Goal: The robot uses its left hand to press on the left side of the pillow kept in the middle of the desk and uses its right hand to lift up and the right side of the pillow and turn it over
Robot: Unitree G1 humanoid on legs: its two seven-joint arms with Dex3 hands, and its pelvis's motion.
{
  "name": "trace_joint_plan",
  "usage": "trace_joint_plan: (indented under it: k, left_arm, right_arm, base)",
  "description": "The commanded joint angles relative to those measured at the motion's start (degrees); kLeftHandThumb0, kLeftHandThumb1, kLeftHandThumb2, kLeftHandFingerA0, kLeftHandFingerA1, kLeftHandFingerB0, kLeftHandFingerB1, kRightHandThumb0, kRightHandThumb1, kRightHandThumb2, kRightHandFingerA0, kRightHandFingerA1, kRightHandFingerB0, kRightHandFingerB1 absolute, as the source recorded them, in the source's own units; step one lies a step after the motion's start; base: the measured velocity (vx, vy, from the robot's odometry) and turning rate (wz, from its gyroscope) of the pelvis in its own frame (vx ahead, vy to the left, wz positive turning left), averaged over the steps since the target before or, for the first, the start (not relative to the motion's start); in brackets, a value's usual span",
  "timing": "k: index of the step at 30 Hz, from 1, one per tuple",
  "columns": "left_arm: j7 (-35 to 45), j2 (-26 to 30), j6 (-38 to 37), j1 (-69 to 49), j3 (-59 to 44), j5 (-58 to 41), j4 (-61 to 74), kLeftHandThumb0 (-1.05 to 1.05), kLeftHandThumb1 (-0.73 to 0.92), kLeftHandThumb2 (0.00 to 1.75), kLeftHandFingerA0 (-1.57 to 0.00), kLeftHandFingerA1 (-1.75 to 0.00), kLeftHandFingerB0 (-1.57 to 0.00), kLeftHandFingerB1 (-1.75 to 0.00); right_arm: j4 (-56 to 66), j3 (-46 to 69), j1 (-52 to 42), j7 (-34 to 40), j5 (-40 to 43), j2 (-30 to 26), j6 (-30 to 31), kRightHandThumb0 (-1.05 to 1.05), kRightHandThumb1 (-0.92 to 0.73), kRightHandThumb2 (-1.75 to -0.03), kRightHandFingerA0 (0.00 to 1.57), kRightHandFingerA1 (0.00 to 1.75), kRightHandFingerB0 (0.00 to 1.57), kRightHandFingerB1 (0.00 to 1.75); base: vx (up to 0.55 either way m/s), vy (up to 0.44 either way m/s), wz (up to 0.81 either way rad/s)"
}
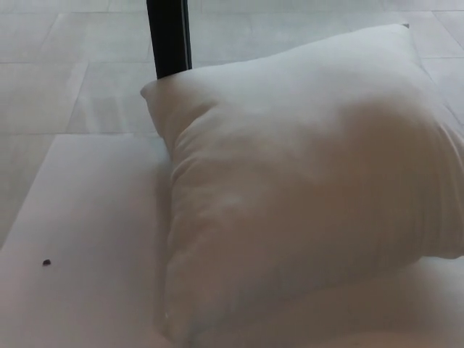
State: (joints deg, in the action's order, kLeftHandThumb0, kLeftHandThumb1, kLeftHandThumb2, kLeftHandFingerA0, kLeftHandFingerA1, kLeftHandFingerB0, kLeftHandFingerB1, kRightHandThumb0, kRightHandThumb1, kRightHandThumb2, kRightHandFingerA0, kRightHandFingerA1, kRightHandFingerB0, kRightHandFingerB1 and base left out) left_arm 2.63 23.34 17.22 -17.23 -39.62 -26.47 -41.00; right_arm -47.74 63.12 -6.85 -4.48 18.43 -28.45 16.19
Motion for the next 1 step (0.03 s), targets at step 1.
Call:
trace_joint_plan:
  k: [1]
  left_arm:
    - [3.39, 4.45, -6.39, -0.37, 2.59, 4.93, -3.46, -0.64, 0.36, 0.78, -0.48, -0.68, -0.27, -0.56]
  right_arm:
    - [-1.91, -4.33, -1.93, 0.38, -1.51, 0.42, -10.7, -0.71, -0.6, -0.58, 0.93, 1.37, 0.06, 0.91]
  base:
    - [0.0, 0.0, 0.0]
